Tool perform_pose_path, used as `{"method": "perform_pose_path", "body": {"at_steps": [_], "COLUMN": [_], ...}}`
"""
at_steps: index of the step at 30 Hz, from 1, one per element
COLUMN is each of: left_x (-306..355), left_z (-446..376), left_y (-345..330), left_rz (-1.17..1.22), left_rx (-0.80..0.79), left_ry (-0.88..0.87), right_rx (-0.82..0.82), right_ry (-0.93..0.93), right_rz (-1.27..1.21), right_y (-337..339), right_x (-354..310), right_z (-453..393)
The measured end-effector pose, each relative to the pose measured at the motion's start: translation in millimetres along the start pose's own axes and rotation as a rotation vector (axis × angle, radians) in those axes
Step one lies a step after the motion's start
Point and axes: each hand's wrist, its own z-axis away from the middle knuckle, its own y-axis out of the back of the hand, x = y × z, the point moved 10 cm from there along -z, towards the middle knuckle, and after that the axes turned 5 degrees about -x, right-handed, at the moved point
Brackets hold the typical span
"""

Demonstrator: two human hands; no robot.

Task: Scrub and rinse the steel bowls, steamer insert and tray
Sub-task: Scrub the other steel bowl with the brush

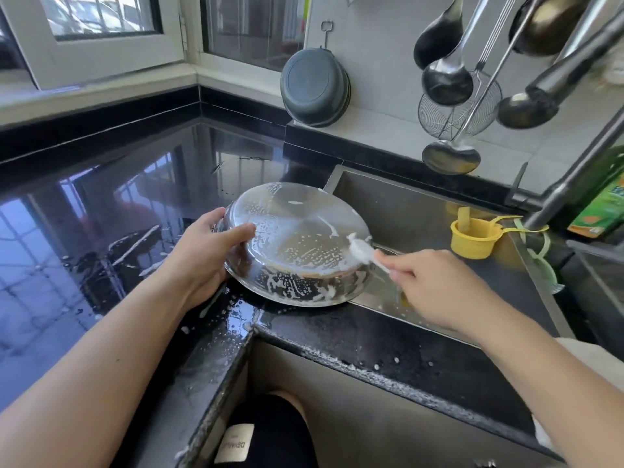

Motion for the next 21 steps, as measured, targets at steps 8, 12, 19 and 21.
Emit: {"method": "perform_pose_path", "body": {"at_steps": [8,12,19,21], "left_x": [2.7,4.9,5.0,4.9], "left_z": [3.7,6.0,6.3,6.1], "left_y": [-3.5,-5.5,-6.0,-7.0], "left_rz": [0.031,0.023,0.066,0.066], "left_rx": [-0.001,0.000,0.011,0.007], "left_ry": [-0.017,-0.023,-0.025,-0.024], "right_rx": [-0.021,-0.070,-0.070,-0.153], "right_ry": [0.044,0.158,-0.004,0.130], "right_rz": [0.069,0.063,0.198,0.122], "right_y": [0.2,-10.9,8.7,-5.5], "right_x": [-29.4,-68.0,-43.5,-74.2], "right_z": [7.1,15.5,-8.2,9.7]}}
